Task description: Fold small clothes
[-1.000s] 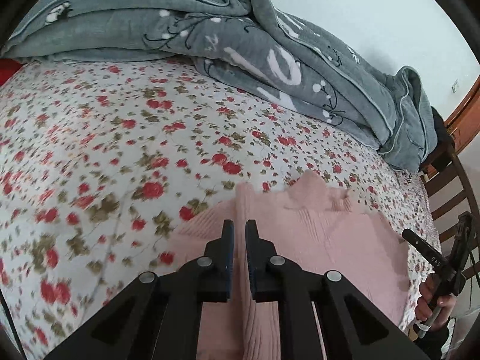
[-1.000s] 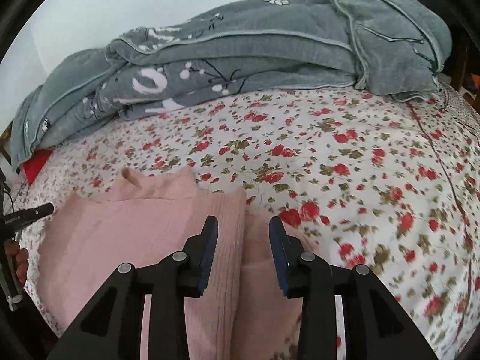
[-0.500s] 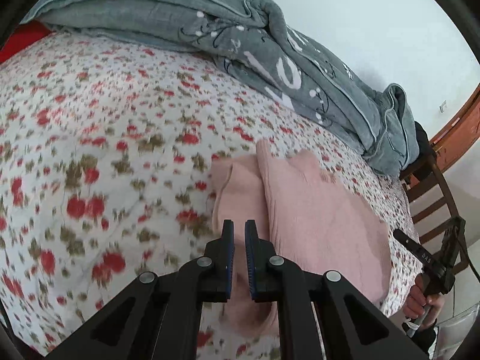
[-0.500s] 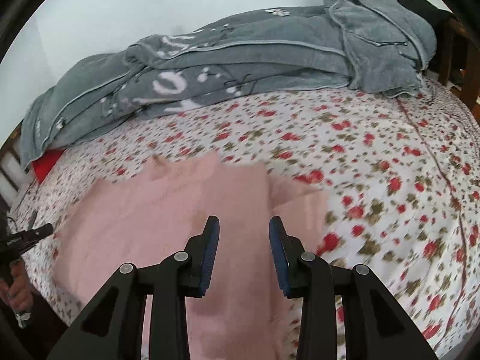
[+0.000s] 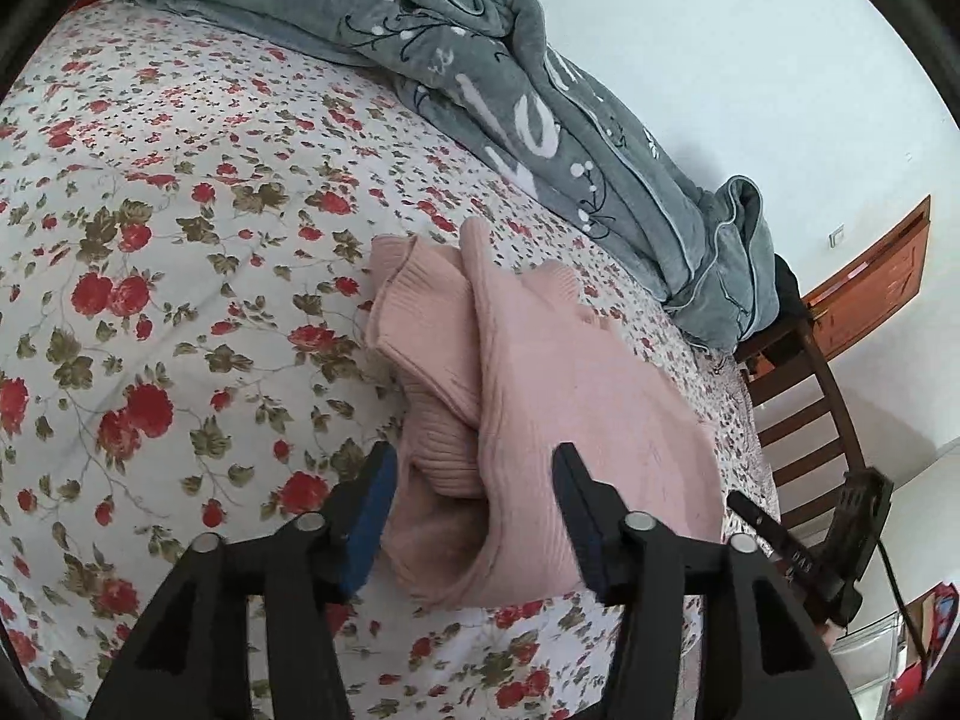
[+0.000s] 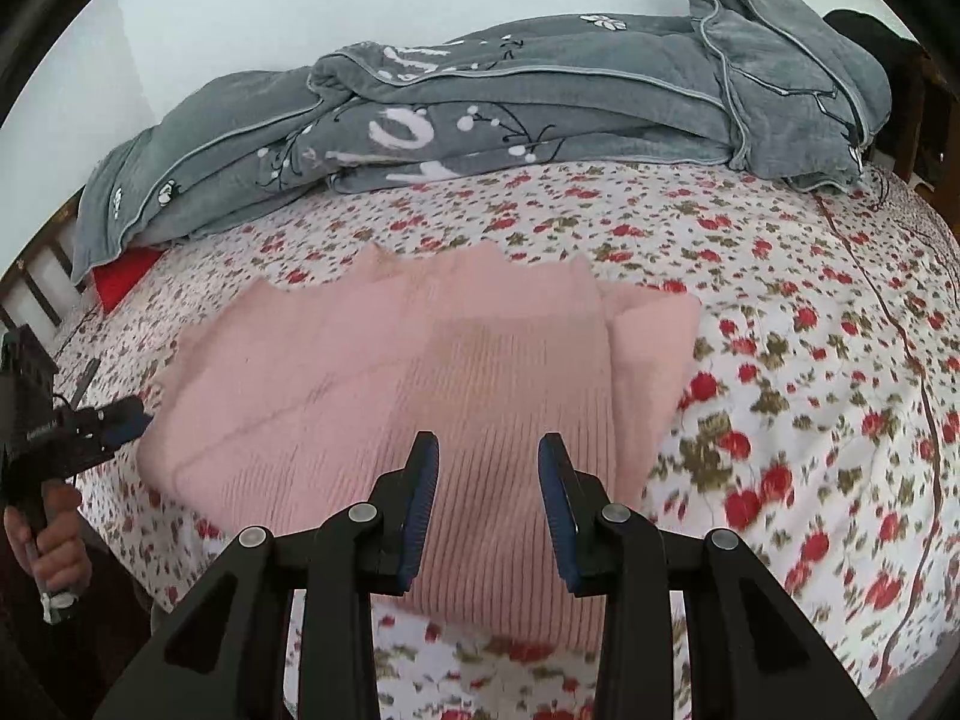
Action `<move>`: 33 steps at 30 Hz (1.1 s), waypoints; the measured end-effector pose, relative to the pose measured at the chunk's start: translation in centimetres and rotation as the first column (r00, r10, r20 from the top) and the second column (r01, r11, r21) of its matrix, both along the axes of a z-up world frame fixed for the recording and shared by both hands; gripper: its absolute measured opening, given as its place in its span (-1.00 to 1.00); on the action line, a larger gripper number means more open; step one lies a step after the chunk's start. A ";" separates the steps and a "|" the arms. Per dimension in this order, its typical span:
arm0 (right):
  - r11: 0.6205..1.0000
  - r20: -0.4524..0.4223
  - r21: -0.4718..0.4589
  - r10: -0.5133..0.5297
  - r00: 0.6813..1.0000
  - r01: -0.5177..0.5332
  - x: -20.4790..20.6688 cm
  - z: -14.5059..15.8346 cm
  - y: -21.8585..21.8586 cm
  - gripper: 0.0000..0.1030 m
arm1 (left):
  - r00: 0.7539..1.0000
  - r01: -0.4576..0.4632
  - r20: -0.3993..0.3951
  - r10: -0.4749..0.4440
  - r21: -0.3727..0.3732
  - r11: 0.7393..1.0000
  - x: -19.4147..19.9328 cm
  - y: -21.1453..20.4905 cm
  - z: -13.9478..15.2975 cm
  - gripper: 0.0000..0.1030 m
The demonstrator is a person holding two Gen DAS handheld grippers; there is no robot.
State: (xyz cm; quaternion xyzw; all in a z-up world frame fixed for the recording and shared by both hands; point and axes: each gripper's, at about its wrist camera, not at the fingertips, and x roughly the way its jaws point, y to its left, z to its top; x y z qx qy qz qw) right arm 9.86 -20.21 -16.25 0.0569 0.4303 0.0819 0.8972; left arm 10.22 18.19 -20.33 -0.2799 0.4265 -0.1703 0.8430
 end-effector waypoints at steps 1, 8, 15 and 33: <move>1.000 -0.004 0.004 0.001 1.000 -0.001 -0.4 -0.1 0.1 -0.32 | 1.000 0.004 -0.004 -0.004 0.002 1.000 0.1 -0.2 -0.1 0.14; 1.000 0.040 -0.030 0.010 0.999 -0.009 -2.0 -0.7 2.1 -0.32 | 0.996 0.057 -0.068 -0.058 -0.024 0.998 2.1 -1.0 -2.0 0.14; 0.998 0.088 -0.046 0.043 0.995 -0.039 -2.2 -1.3 6.0 -0.32 | 0.996 0.047 -0.077 -0.052 -0.062 0.997 3.6 -1.3 -3.2 0.13; 0.991 0.118 -0.132 0.037 0.992 -0.021 -1.5 -6.4 10.4 -0.25 | 0.996 0.024 -0.089 -0.029 -0.059 0.998 3.1 -2.5 0.4 -0.63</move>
